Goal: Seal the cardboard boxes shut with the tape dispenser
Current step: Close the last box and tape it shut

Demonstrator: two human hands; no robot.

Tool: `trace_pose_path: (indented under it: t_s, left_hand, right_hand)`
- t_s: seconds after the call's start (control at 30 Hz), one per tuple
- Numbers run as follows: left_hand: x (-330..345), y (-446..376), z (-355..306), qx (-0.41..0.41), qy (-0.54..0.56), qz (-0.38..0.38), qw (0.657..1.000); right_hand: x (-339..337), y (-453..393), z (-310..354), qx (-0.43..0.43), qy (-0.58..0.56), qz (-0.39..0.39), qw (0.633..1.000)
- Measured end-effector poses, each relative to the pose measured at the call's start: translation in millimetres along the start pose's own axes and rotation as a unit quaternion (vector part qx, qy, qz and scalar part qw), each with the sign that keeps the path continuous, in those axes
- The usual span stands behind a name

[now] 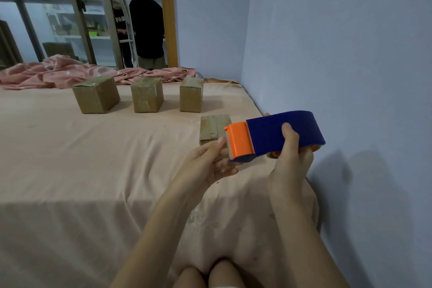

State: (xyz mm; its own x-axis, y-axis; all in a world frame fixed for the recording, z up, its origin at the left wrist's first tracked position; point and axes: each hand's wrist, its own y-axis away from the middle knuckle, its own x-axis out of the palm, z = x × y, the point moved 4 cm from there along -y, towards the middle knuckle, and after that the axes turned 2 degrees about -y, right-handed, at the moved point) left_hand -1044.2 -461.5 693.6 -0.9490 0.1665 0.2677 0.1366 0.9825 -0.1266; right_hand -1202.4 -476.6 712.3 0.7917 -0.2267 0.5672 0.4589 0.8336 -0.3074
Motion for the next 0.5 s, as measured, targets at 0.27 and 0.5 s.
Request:
trace_pose_path:
  t_s: [0.27, 0.5]
  left_hand:
    - [5, 1, 1, 0.021, -0.022, -0.042, 0.999]
    - [7, -1, 5, 0.004, 0.052, -0.054, 0.997]
  right_hand:
    - [-6, 0, -9, 0.037, -0.009, -0.017, 0.999]
    - [-4, 4, -14, 0.056, -0.033, -0.019, 0.998]
